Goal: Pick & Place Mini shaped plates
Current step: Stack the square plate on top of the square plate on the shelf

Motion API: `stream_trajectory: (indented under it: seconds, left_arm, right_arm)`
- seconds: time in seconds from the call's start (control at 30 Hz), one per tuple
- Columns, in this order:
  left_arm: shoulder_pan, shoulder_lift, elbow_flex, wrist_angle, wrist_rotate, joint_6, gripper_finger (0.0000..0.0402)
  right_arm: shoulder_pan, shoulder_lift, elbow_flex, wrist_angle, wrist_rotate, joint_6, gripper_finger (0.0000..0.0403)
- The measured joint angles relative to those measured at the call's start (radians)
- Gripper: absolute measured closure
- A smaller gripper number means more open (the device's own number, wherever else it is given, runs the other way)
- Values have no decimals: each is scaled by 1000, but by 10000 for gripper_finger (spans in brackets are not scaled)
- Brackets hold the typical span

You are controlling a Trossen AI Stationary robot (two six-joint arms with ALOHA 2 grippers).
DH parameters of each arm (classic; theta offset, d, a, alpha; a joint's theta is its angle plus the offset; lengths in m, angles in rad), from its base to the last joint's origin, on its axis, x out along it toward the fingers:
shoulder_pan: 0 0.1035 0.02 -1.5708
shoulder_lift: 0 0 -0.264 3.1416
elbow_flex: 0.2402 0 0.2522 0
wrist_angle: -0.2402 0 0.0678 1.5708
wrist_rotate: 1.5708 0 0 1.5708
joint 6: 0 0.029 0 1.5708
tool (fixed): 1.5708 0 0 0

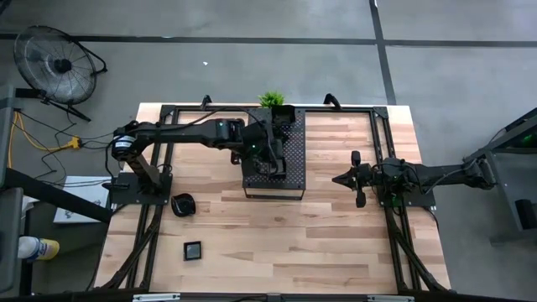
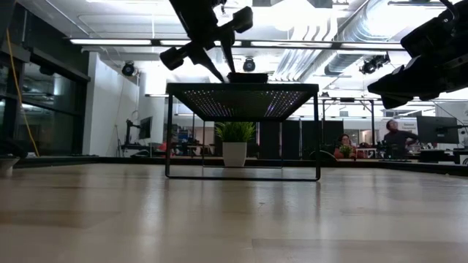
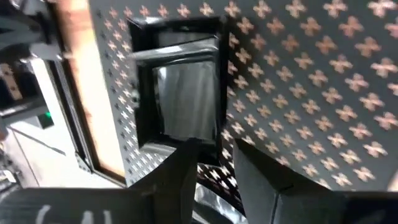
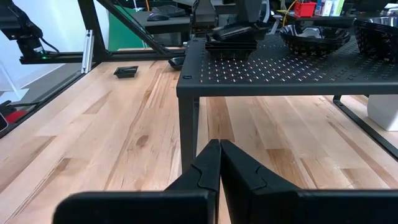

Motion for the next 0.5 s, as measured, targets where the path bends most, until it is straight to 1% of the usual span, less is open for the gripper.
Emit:
stream_trajectory:
  seconds: [0.2,0.5]
  left_arm:
    - [-34,-3,-1,-18,-156,-16,301]
    - [-85,-3,-1,-14,-159,-18,301]
  right_arm:
    - [0,0,0,0,0,0,398]
    - [0,0,0,0,0,0,398]
